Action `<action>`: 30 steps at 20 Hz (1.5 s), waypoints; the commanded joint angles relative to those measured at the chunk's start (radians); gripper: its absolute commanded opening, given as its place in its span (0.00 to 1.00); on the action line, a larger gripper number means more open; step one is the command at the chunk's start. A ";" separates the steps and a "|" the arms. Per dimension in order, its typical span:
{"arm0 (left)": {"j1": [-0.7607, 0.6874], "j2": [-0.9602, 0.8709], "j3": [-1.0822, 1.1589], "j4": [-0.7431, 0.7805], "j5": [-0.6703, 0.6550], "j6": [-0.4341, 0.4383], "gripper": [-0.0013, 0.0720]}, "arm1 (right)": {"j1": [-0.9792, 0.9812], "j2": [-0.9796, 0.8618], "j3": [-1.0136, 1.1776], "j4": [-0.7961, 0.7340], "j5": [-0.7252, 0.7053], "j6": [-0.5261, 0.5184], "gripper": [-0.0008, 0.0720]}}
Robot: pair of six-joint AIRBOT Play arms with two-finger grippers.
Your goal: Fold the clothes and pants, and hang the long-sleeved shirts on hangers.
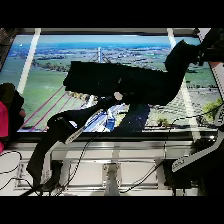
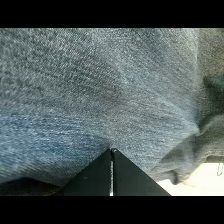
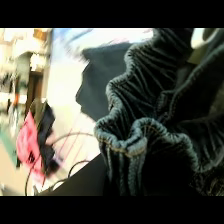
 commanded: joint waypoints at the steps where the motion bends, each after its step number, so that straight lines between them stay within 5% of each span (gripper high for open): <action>1: 0.035 0.077 0.001 0.089 -0.006 0.043 0.04 | 0.121 0.001 0.007 0.003 -0.031 0.002 0.06; 5: 0.148 0.246 0.001 0.278 -0.012 0.039 0.04 | 0.288 -0.002 0.006 -0.169 -0.056 0.044 0.06; 10: 0.291 0.389 0.001 0.334 -0.091 0.040 0.04 | 0.531 -0.031 -0.037 -0.449 -0.052 0.140 0.07; 11: 0.305 0.399 0.001 0.337 -0.094 0.040 0.04 | 0.575 -0.040 -0.037 -0.523 -0.042 0.143 0.14; 13: 0.320 0.408 0.001 0.337 -0.101 0.040 0.05 | 0.634 -0.043 -0.034 -0.632 -0.050 0.149 0.58; 17: 0.320 0.407 0.001 0.337 -0.127 0.070 0.05 | 0.645 -0.040 -0.003 -0.647 -0.071 0.157 0.61; 20: 0.320 0.407 0.001 0.337 -0.167 0.071 0.04 | 0.593 -0.023 0.003 -0.648 -0.085 0.156 0.60; 21: 0.320 0.407 0.001 0.337 -0.203 0.097 0.04 | 0.561 -0.016 0.002 -0.648 -0.090 0.141 0.42; 22: 0.319 0.405 0.001 0.337 -0.248 0.138 0.04 | 0.523 -0.008 0.002 -0.648 -0.090 0.116 0.09; 26: 0.314 0.404 -0.002 0.354 -0.382 0.235 0.04 | 0.316 0.003 -0.005 -0.565 -0.097 0.095 0.06; 30: 0.274 0.407 -0.002 0.446 -0.420 0.216 0.04 | 0.031 0.003 -0.126 -0.158 0.006 -0.087 0.06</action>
